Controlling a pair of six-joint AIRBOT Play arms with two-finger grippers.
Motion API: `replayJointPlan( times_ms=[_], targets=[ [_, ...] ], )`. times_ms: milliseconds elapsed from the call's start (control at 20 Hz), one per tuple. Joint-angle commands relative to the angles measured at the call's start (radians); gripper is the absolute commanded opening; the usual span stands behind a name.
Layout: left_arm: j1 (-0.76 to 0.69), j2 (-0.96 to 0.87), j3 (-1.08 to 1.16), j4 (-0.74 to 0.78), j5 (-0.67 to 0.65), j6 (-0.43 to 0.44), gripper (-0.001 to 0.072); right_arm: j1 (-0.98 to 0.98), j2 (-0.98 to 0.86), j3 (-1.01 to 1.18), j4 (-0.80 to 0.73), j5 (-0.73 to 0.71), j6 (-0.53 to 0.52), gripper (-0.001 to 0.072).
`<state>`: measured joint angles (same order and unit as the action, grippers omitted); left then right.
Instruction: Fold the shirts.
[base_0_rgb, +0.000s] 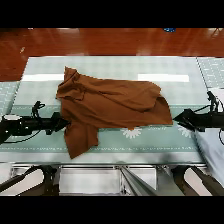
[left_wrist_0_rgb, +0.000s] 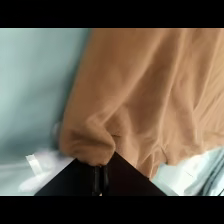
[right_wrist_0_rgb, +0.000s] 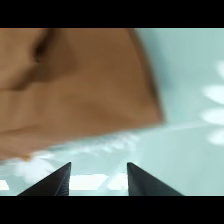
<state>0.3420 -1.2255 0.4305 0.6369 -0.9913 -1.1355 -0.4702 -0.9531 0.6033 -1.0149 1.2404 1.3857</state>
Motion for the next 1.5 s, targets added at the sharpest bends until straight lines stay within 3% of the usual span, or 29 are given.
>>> replayJointPlan(
  times_ms=[0,350,700,850,900,950,1000,1250,1450],
  targets=[
    [-0.024,-0.002,0.010,-0.020,0.020,0.010,0.0021,-0.001,-0.013,-0.010,-0.123,0.013,0.074,0.0409],
    [-0.024,-0.002,0.010,-0.020,0.015,0.024,0.0022,-0.001,-0.182,-0.010,-0.073,-0.050,0.056,0.0408],
    [-0.026,-0.002,0.010,-0.020,0.015,0.024,0.0021,0.012,-0.381,-0.008,0.253,-0.200,-0.061,0.0408],
    [-0.026,-0.002,0.010,-0.021,0.015,0.024,0.0021,0.092,-0.433,0.027,0.299,-0.259,-0.071,0.0403],
    [-0.026,-0.002,0.010,-0.021,0.015,0.024,0.0021,0.123,-0.439,0.048,0.302,-0.269,-0.070,0.0297],
    [-0.026,-0.002,0.010,-0.022,0.016,0.024,0.0021,0.147,-0.440,0.069,0.301,-0.269,-0.071,0.0125],
    [-0.025,-0.001,0.013,-0.028,0.015,0.025,0.0021,0.170,-0.439,0.093,0.303,-0.264,-0.084,0.0022],
    [-0.023,0.069,0.187,-0.084,-0.077,0.024,0.0021,0.207,-0.357,0.364,0.270,-0.086,-0.074,0.0021],
    [-0.023,0.207,0.552,-0.170,-0.098,-0.022,0.0021,0.203,-0.182,0.793,0.127,-0.076,0.016,0.0020]
  ],
)
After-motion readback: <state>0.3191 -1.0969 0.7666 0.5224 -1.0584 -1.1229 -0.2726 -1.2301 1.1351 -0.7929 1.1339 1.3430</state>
